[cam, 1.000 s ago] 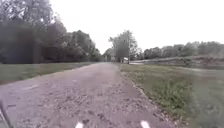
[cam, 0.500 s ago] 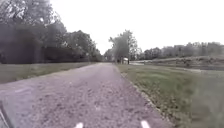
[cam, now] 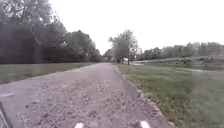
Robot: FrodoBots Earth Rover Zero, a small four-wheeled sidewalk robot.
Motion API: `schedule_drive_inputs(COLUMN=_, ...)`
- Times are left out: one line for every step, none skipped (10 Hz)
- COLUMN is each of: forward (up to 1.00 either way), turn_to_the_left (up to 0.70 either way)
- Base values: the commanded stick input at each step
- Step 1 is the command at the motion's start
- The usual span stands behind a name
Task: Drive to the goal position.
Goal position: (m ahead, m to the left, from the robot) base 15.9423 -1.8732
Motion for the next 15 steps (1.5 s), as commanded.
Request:
schedule_drive_inputs(forward=0.70, turn_to_the_left=0.00)
schedule_drive_inputs(forward=0.70, turn_to_the_left=0.00)
schedule_drive_inputs(forward=0.70, turn_to_the_left=0.00)
schedule_drive_inputs(forward=0.70, turn_to_the_left=0.00)
schedule_drive_inputs(forward=0.70, turn_to_the_left=0.00)
schedule_drive_inputs(forward=0.70, turn_to_the_left=0.00)
schedule_drive_inputs(forward=0.70, turn_to_the_left=0.00)
schedule_drive_inputs(forward=0.70, turn_to_the_left=0.00)
schedule_drive_inputs(forward=0.70, turn_to_the_left=0.00)
schedule_drive_inputs(forward=0.70, turn_to_the_left=0.00)
schedule_drive_inputs(forward=0.70, turn_to_the_left=0.00)
schedule_drive_inputs(forward=0.70, turn_to_the_left=0.00)
schedule_drive_inputs(forward=0.70, turn_to_the_left=0.00)
schedule_drive_inputs(forward=0.70, turn_to_the_left=0.00)
schedule_drive_inputs(forward=0.70, turn_to_the_left=0.00)
